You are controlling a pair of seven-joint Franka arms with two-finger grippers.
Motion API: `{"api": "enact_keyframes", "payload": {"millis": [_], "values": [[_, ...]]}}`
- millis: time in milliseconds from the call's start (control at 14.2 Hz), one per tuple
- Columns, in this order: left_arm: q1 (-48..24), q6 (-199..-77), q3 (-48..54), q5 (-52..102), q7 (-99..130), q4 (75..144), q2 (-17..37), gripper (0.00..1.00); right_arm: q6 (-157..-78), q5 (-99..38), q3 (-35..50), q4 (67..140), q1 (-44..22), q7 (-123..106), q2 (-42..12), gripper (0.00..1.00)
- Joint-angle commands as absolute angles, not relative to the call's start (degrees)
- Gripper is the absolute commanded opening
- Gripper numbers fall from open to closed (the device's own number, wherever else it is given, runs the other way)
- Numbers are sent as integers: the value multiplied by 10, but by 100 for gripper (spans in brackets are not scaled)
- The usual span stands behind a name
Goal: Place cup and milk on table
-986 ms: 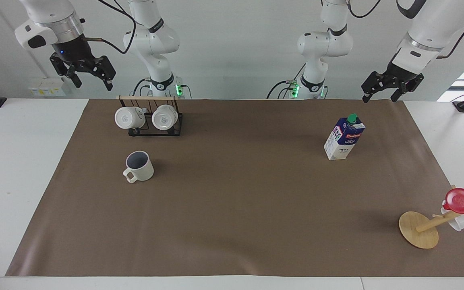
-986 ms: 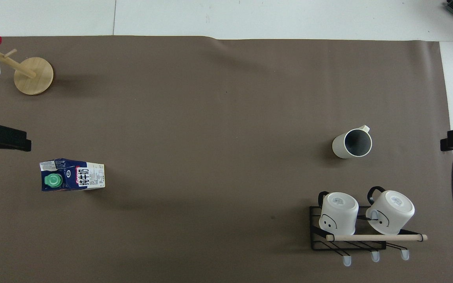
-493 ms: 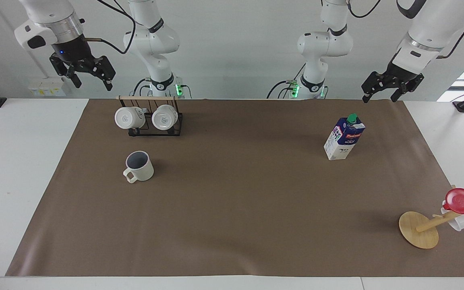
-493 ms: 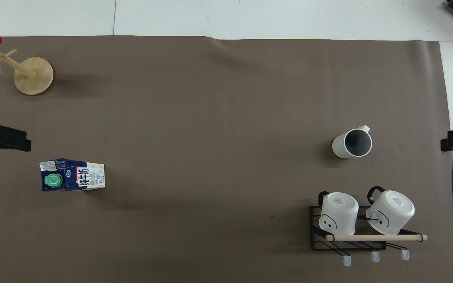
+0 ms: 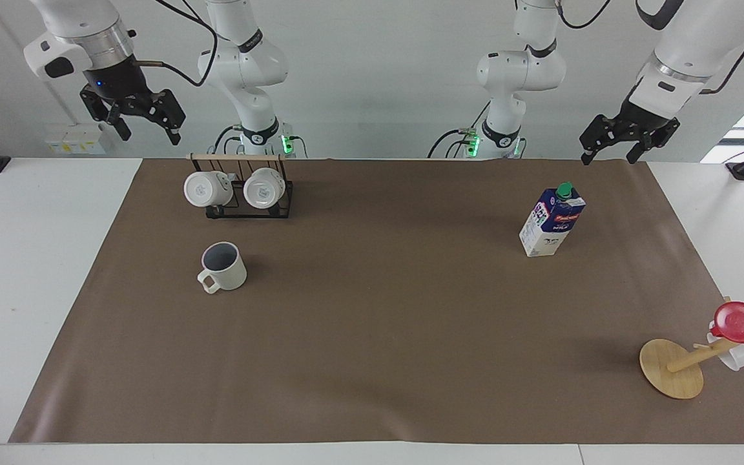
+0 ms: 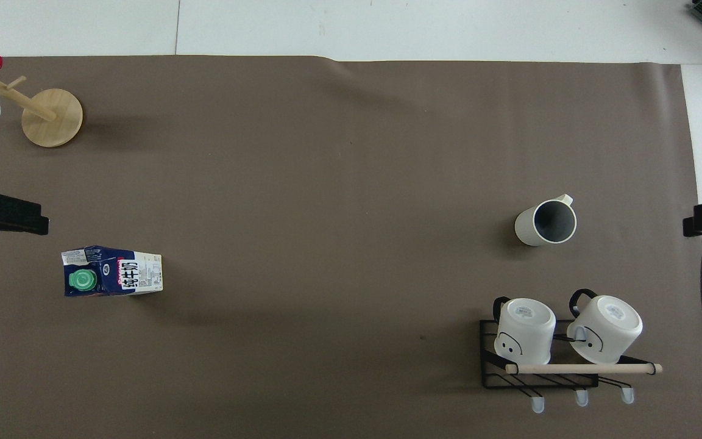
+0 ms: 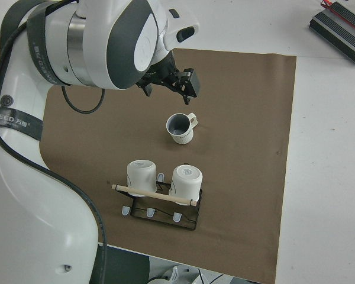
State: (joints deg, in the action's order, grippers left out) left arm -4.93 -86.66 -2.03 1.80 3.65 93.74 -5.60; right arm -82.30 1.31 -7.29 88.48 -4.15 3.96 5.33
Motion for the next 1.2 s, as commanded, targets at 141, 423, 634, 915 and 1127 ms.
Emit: {"api": "enact_keyframes", "payload": {"millis": [141,423,634,915,1127], "values": [[-50,-853,-22,13,42,928,-57,100,-834,19,-71,904,-39,38,68,100],[-50,-853,-22,13,42,928,-57,100,-839,33,-71,910,-42,37,70,100],[-50,-853,-22,13,42,928,-57,100,-839,34,-70,916,-42,38,70,100],[-50,-852,-22,13,42,928,-57,100,-925,30,-69,979,-64,45,69,100],[-50,-853,-22,13,42,928,-57,100,-998,30,-69,1009,-88,53,46,100]]}}
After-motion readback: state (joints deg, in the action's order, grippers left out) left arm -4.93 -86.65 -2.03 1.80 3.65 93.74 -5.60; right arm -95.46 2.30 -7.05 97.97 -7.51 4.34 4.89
